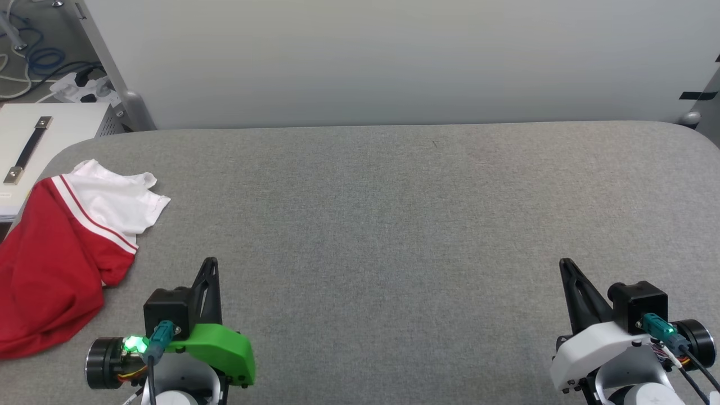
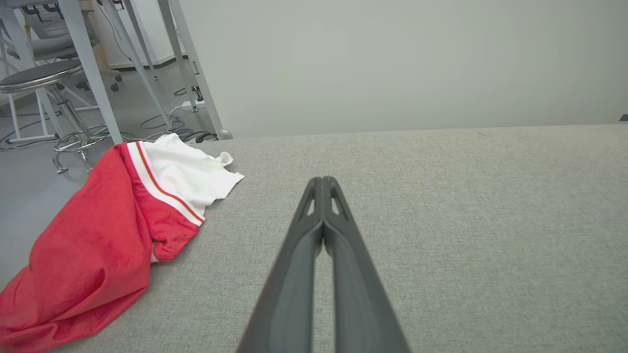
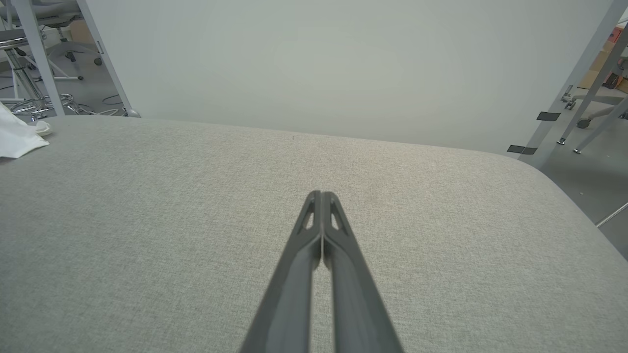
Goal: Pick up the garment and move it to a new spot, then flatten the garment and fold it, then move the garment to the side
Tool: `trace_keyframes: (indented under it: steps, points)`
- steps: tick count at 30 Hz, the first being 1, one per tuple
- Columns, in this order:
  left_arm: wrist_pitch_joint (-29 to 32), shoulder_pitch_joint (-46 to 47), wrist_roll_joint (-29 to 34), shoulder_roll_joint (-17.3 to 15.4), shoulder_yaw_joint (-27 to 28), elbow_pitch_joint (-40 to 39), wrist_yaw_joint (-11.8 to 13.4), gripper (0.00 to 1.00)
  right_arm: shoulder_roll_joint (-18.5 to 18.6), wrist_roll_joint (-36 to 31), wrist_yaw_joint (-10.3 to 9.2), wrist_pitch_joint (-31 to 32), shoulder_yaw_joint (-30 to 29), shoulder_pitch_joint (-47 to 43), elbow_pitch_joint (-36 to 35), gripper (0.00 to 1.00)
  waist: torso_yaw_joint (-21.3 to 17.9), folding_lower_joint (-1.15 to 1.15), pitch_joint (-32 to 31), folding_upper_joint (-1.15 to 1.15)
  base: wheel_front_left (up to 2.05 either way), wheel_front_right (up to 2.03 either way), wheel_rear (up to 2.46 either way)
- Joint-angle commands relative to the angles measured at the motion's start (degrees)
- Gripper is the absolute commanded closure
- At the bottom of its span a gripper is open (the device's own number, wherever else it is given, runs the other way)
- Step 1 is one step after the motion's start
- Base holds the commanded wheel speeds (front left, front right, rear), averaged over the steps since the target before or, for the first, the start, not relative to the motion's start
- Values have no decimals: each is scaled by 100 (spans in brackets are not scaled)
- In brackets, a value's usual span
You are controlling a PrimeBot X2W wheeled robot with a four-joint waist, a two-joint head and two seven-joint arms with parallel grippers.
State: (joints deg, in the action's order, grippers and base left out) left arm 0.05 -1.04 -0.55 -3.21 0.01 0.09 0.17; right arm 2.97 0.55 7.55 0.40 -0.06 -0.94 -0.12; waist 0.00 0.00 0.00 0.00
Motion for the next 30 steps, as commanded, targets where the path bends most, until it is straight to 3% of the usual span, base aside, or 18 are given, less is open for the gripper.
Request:
trace_keyframes:
  steps: [1, 10, 11, 30]
  points:
    - [-5, 104, 55, 34, -1, -9, -17, 100, -10, -55, -6, -40, 6, 94, 12, 100, 0, 0, 0, 0, 0, 0, 0]
    - [-5, 104, 55, 34, -1, -9, -17, 100, -10, -55, -6, -40, 6, 94, 12, 100, 0, 0, 0, 0, 0, 0, 0]
    - [-1, -2, -2, -1, 1, 0, 1, 0, 0, 2, 0, 2, 1, -2, 0, 0, 0, 0, 0, 0, 0, 0, 0]
    - [-190, 46, -142, 3, 21, 31, -89, 0, 7, 185, -1, -193, 32, 100, 149, 0, 8, 0, -6, 0, 0, 0, 0]
